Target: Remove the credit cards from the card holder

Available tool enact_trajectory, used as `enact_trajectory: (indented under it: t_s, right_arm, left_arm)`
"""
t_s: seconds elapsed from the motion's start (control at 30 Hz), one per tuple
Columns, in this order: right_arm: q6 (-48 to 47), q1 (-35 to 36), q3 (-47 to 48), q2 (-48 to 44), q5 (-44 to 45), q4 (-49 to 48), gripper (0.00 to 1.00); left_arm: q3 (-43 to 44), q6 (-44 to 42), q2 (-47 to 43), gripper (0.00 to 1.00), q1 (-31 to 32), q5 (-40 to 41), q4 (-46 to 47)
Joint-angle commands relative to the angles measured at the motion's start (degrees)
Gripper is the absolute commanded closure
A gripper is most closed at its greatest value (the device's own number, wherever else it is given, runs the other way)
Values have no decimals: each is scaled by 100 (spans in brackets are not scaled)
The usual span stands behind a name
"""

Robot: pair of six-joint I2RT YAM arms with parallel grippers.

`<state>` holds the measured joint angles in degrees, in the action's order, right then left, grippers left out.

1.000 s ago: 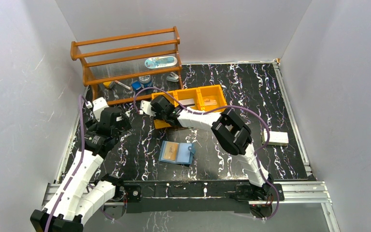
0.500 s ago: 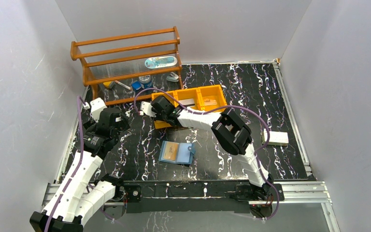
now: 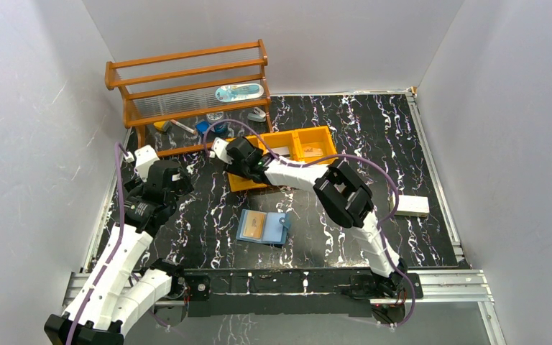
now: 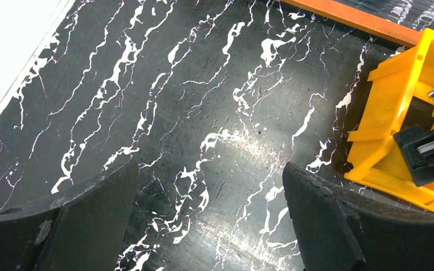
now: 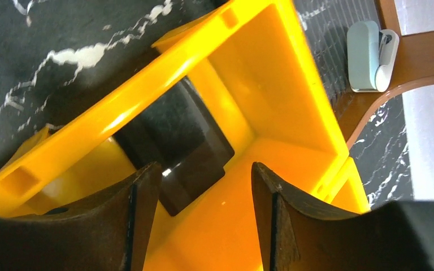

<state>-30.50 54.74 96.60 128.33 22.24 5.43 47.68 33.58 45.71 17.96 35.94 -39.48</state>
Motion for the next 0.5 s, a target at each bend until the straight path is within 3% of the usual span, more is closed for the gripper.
enact_trajectory:
  t_s: [0.0,0.13,0.27,0.37,0.47]
  right_arm:
    - [1276,-205,599,1,-57,-19,32]
    - [2667,-425,847,-297,-1031,597,42]
    - [3979,-578,879,-414,-1941,1025,61]
    - [4769,-590,929,-357,-2151,1364,75]
    - [5125,-556,951,-261,-2318,1565,82]
  left_arm:
    - [131,-43,-27,2,-11,69,27]
    - [119,-47,-21,2,-11,33,46]
    - [111,-70,-14,2,-11,3,70]
    - [107,-83,-2,2,-11,-38,89]
    - [107,-102,6,2,-11,-95,108]
